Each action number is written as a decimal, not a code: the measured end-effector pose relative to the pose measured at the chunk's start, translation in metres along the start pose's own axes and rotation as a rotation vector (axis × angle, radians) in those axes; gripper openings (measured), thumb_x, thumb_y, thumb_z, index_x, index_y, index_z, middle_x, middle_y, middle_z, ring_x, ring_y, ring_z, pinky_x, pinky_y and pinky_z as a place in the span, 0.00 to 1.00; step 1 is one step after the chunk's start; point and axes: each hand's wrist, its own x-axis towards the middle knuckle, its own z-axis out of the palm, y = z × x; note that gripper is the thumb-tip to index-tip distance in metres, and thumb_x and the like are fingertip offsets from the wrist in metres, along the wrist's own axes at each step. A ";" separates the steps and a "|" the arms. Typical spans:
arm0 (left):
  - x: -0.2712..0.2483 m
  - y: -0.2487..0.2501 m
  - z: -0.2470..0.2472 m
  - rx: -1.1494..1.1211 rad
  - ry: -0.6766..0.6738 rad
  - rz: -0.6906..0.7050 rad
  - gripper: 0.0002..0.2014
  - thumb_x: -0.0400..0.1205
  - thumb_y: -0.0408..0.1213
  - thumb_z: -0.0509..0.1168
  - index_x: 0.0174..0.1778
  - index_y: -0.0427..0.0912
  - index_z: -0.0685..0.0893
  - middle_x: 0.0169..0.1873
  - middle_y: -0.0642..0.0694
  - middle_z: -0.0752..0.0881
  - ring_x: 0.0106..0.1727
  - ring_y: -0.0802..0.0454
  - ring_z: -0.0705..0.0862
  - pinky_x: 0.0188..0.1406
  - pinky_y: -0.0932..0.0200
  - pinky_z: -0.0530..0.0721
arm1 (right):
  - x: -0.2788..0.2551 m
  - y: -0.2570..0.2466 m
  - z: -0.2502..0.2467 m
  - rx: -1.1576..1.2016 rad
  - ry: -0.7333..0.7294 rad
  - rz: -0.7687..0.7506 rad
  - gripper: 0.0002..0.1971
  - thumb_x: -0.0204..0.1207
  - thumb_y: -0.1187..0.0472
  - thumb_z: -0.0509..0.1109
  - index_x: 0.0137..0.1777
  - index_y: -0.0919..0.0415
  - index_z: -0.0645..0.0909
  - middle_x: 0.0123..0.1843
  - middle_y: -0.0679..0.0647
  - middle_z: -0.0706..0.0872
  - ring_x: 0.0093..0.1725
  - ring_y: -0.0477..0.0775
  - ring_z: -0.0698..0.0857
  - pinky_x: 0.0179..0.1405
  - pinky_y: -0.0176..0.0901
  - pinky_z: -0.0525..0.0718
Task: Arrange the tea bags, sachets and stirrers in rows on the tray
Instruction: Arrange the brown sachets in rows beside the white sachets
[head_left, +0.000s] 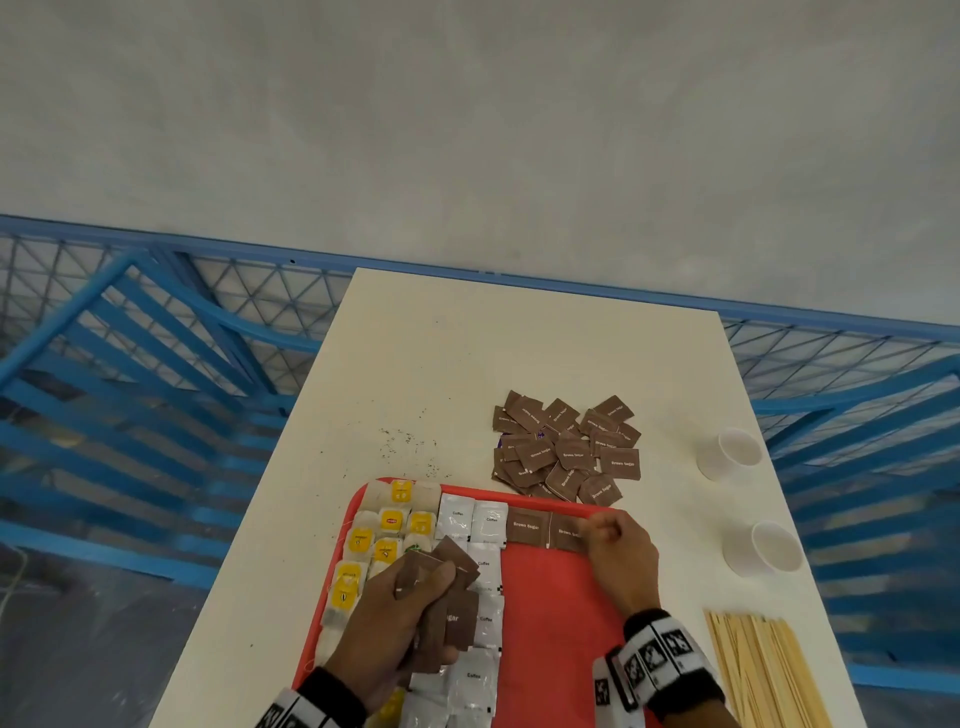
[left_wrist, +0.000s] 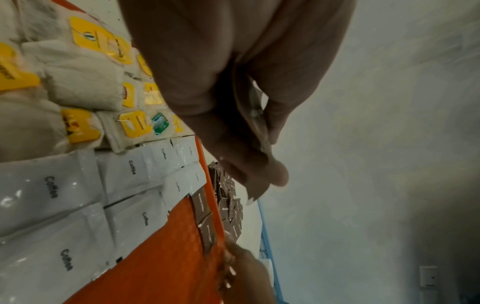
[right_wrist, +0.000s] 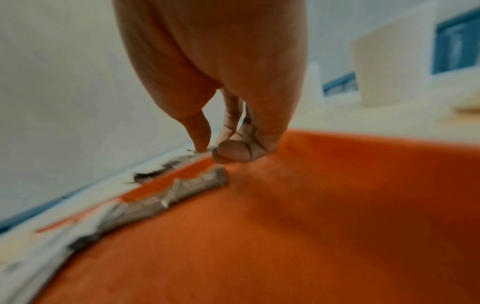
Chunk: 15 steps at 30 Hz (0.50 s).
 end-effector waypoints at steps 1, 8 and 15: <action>-0.001 0.001 0.001 0.000 -0.023 -0.002 0.14 0.80 0.41 0.71 0.58 0.38 0.84 0.43 0.31 0.91 0.33 0.38 0.88 0.24 0.53 0.87 | -0.011 -0.012 -0.005 0.024 -0.078 -0.090 0.03 0.76 0.58 0.75 0.41 0.54 0.85 0.37 0.47 0.88 0.39 0.45 0.85 0.37 0.30 0.75; -0.007 0.009 0.018 0.118 -0.241 0.041 0.13 0.74 0.43 0.74 0.55 0.49 0.89 0.48 0.30 0.90 0.46 0.21 0.87 0.39 0.41 0.88 | -0.086 -0.073 -0.030 0.249 -0.630 -0.286 0.05 0.75 0.57 0.77 0.42 0.57 0.89 0.34 0.48 0.90 0.32 0.40 0.83 0.35 0.32 0.79; -0.010 0.012 0.025 0.133 -0.264 0.060 0.09 0.77 0.41 0.73 0.52 0.47 0.89 0.44 0.31 0.91 0.36 0.31 0.88 0.25 0.49 0.89 | -0.088 -0.060 -0.041 0.356 -0.444 -0.273 0.08 0.80 0.63 0.71 0.41 0.65 0.86 0.31 0.50 0.87 0.31 0.42 0.81 0.34 0.32 0.77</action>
